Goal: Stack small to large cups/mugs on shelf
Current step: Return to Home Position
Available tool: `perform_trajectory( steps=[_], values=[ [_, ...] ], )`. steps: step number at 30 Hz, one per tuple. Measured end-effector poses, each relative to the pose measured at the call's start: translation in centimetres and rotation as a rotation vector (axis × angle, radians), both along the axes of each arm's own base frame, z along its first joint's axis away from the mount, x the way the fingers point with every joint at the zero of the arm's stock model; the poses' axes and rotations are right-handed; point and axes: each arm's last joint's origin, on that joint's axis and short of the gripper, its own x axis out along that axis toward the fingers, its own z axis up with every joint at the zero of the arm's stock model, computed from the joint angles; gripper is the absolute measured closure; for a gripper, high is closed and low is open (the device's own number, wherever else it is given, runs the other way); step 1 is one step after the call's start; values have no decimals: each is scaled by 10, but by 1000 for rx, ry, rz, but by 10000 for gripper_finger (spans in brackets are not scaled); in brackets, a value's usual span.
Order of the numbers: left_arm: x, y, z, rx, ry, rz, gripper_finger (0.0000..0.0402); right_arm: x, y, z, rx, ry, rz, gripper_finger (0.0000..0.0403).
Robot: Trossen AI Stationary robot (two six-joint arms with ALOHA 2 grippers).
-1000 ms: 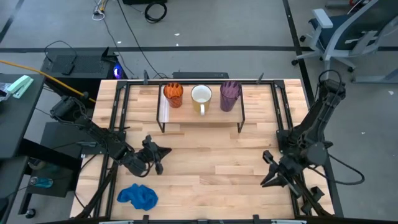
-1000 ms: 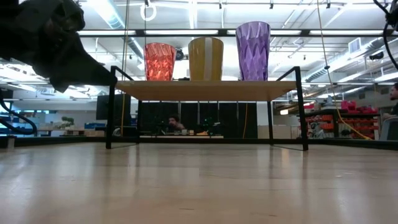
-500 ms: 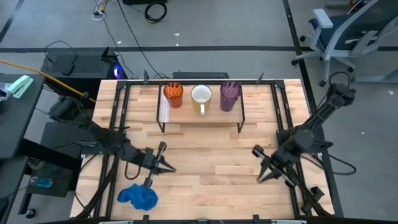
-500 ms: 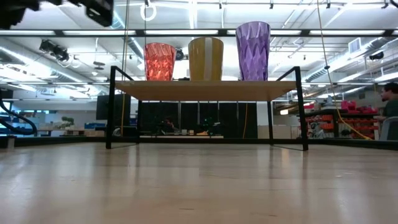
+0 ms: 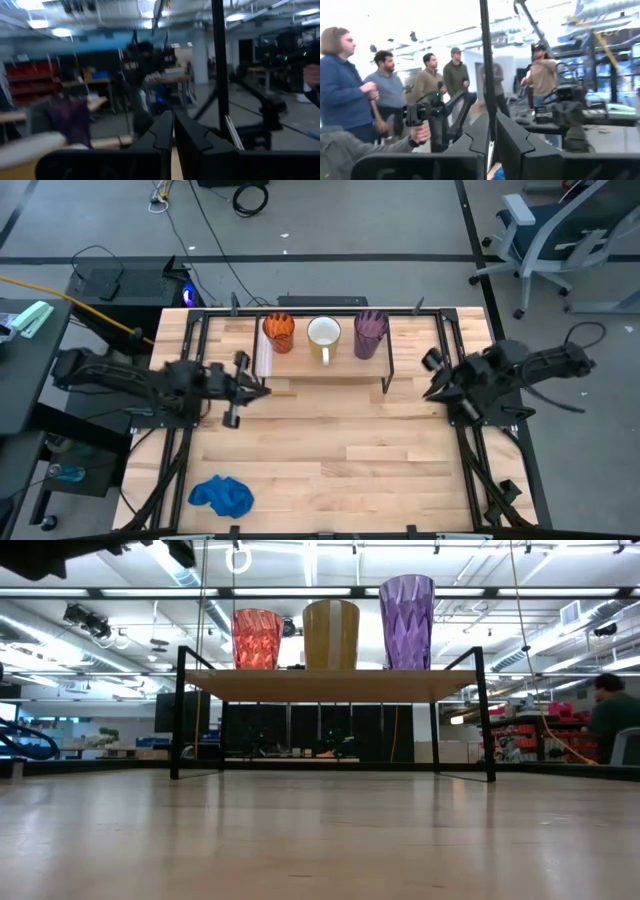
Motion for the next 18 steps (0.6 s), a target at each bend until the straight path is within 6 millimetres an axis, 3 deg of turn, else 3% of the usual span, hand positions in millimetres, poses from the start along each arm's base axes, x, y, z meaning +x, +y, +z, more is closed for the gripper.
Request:
perform_trajectory(
  steps=[5,12,18],
  values=[
    [-28,8,18,37,-101,44,370,-30,-9,18,-8,-9,-32,364],
    [-59,13,28,57,-164,92,367,-59,-15,44,-1,-131,-45,364],
    [-80,16,30,56,-193,114,376,-79,-19,51,7,-209,-49,364]
  ],
)
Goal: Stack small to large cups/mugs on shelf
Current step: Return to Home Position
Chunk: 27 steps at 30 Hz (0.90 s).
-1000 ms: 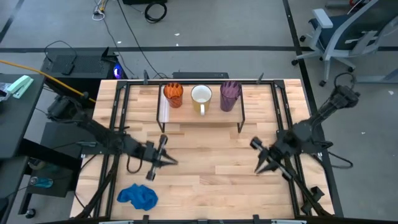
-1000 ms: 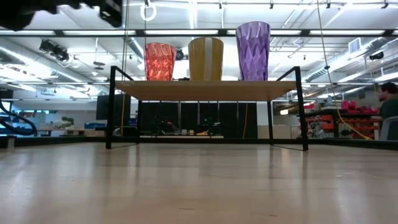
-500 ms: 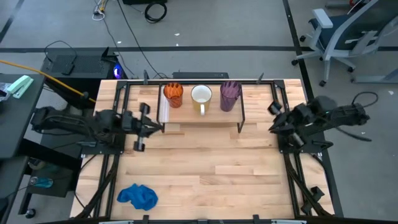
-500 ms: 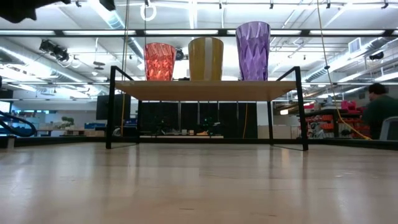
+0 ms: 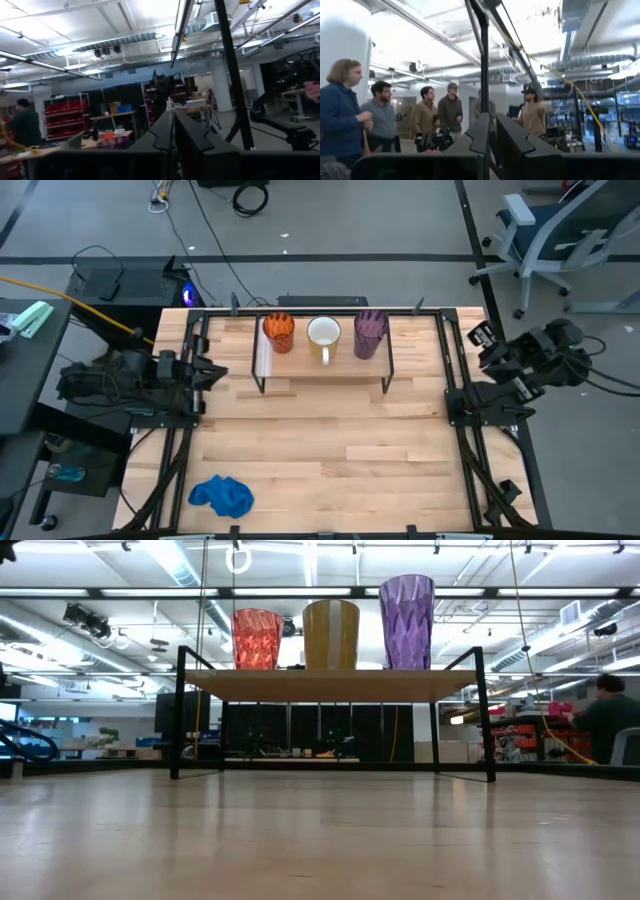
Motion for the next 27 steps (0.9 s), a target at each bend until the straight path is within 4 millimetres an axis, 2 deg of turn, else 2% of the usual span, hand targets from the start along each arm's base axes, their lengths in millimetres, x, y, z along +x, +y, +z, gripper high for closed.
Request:
perform_trajectory(
  steps=[7,15,22,27],
  values=[
    [-23,3,-1,-16,-28,25,374,-30,-6,-6,7,-51,-2,364],
    [-38,6,-1,-17,-61,52,366,-53,-11,-13,20,-97,-15,364],
    [-50,8,-7,-54,-50,54,373,-54,-11,-14,29,-85,-24,364],
    [-46,7,-13,-49,-24,56,378,-47,-10,-20,29,-59,-21,364]
  ],
)
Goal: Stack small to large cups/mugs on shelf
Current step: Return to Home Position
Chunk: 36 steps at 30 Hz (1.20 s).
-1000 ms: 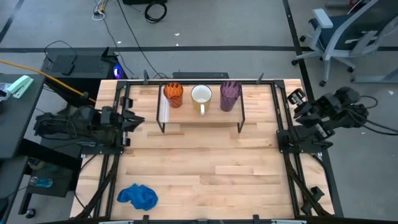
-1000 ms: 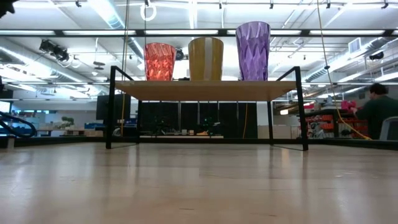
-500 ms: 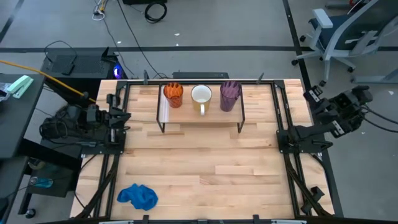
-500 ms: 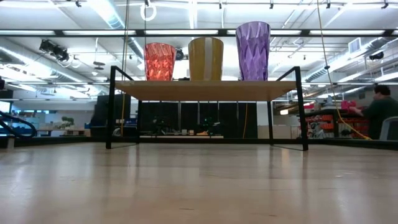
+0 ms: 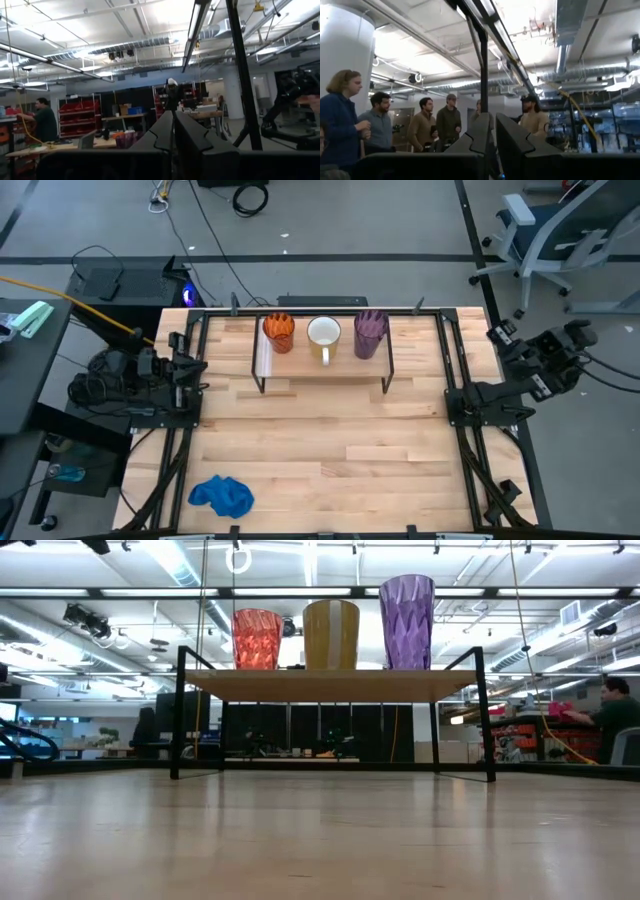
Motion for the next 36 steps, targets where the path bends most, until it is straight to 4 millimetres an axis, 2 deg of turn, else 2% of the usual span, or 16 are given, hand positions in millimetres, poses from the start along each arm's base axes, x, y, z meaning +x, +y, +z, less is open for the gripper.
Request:
perform_trajectory(
  steps=[6,14,24,36],
  values=[
    [13,-2,-23,-9,-7,-14,372,26,5,-23,9,19,7,364],
    [31,-4,-65,-9,-14,-32,367,64,13,-73,52,71,39,364],
    [37,-5,-82,-32,3,-53,378,86,17,-121,104,38,80,364],
    [40,-5,-89,-66,80,-74,366,91,18,-133,130,94,98,364]
  ],
)
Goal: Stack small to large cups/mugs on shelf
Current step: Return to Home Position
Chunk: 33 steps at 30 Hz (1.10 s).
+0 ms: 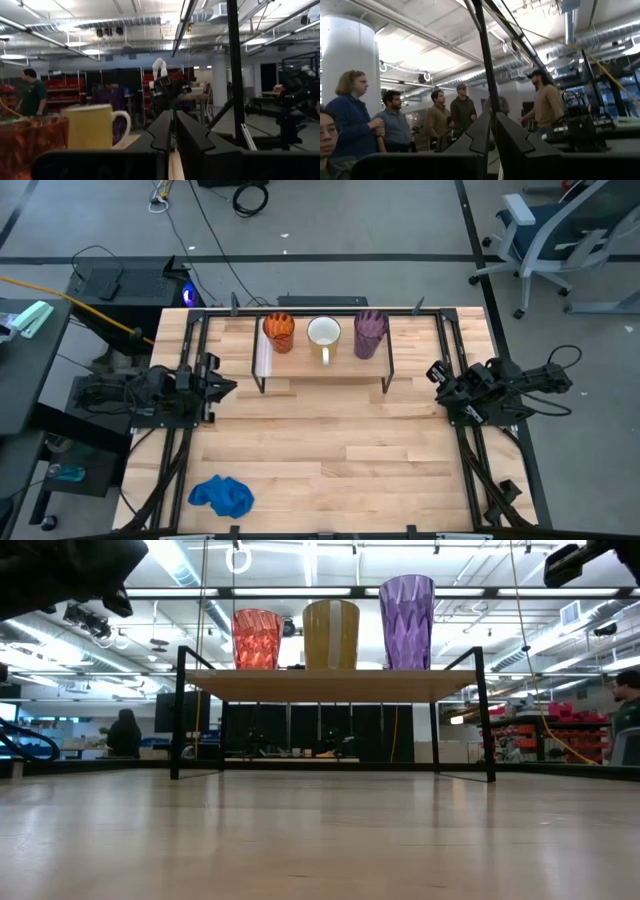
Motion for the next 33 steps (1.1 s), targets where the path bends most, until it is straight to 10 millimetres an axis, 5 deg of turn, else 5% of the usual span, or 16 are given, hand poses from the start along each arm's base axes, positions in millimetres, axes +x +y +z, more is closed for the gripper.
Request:
perform_trajectory(
  steps=[33],
  values=[
    [7,0,-28,-73,295,-14,377,13,1,-35,-68,324,-40,364]
  ],
)
